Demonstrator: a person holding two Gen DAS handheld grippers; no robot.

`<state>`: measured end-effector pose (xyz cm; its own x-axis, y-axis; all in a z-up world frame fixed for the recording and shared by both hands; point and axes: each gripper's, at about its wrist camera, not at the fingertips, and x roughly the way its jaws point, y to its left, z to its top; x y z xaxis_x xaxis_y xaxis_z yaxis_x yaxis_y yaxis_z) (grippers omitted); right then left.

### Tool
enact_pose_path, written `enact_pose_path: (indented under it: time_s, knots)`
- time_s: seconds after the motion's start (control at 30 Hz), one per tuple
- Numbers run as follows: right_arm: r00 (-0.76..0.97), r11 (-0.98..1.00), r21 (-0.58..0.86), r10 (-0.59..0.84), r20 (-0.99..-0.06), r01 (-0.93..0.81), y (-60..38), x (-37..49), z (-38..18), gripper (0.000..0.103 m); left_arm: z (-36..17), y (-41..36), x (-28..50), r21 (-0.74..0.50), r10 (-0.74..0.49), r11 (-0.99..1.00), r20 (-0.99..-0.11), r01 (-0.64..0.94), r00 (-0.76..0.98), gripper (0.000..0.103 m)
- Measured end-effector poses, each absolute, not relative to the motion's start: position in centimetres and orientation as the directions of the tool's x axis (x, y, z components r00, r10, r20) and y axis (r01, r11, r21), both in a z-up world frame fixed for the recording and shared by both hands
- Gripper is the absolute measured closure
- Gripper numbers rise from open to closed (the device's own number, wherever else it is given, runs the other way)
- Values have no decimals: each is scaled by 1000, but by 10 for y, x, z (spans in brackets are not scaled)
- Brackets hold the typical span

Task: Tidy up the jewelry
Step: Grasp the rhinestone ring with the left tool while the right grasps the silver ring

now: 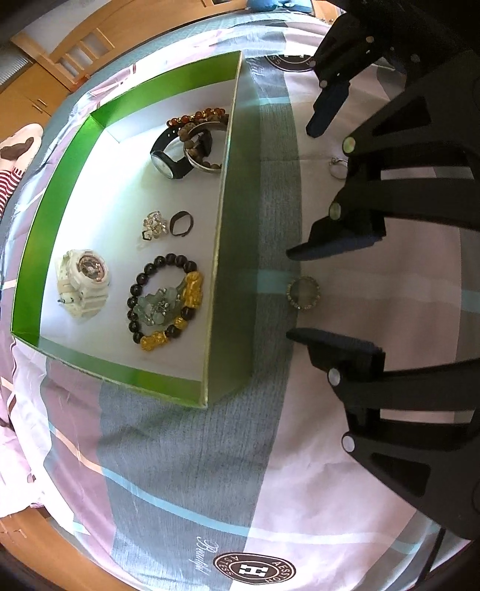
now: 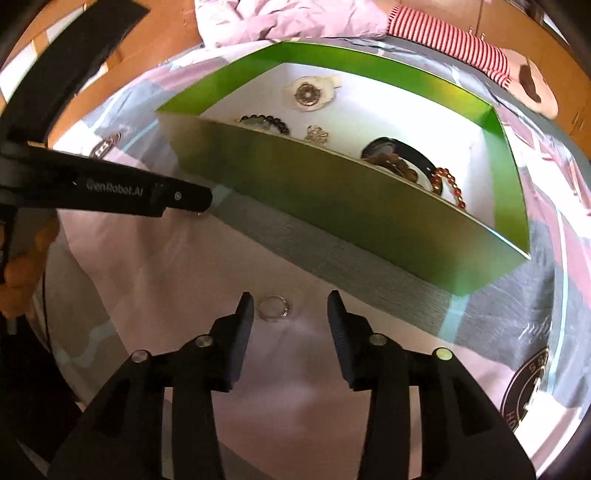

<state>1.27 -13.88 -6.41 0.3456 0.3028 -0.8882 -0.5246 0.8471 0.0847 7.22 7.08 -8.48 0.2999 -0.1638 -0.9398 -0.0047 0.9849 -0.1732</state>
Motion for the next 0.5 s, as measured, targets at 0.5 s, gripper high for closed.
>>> enact_pose_path:
  time_s: [0.5]
  knots:
    - [345, 826, 23, 261, -902, -563, -120, 13, -84, 62, -88, 59, 73, -134, -134, 991, -939, 23, 315, 65]
